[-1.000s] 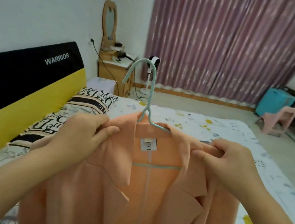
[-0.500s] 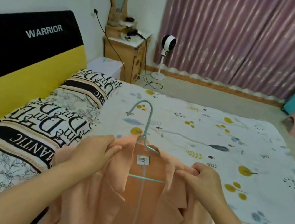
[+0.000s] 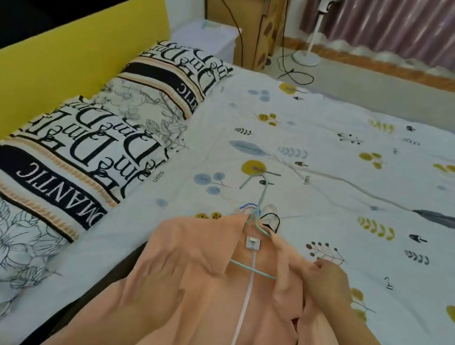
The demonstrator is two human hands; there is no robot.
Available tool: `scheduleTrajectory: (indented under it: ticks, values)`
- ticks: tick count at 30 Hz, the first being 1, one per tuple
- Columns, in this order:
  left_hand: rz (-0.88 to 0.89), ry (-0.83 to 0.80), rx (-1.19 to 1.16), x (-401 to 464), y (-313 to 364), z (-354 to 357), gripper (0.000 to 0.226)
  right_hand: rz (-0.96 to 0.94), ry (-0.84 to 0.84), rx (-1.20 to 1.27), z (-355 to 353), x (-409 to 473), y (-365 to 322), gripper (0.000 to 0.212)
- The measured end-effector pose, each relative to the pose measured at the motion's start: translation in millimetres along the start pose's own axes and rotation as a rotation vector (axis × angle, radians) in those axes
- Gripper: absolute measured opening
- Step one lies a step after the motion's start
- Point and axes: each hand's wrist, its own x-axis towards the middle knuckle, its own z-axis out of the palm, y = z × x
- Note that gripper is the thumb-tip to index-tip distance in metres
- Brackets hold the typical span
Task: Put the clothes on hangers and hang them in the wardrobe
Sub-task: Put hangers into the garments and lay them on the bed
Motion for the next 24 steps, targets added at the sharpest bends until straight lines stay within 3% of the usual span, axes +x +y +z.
scheduleTrajectory:
  ticks: [3,6,8,13,19,24]
  values:
    - [-0.039,-0.209,-0.012,15.2,2.0,31.8,0.065,0.051,-0.044,-0.086,29.5,24.2,13.7,0.038]
    - [-0.051,-0.254,-0.021,29.7,2.0,53.5,0.065,-0.065,0.066,-0.412,59.6,31.3,25.8,0.025]
    - [-0.062,-0.290,-0.048,38.2,-0.4,64.0,0.066,-0.105,0.094,-0.477,79.8,18.0,27.6,0.040]
    - [-0.086,-0.338,-0.072,56.1,-1.2,83.3,0.065,-0.041,-0.192,-0.493,124.5,-27.3,26.3,0.070]
    - [-0.066,-0.391,-0.056,65.1,-6.5,85.9,0.067,-0.051,-0.327,-0.571,141.2,4.5,34.7,0.066]
    - [0.007,-0.502,-0.023,65.8,-12.3,64.7,0.070,-0.113,-0.365,-0.640,110.6,-1.9,22.4,0.060]
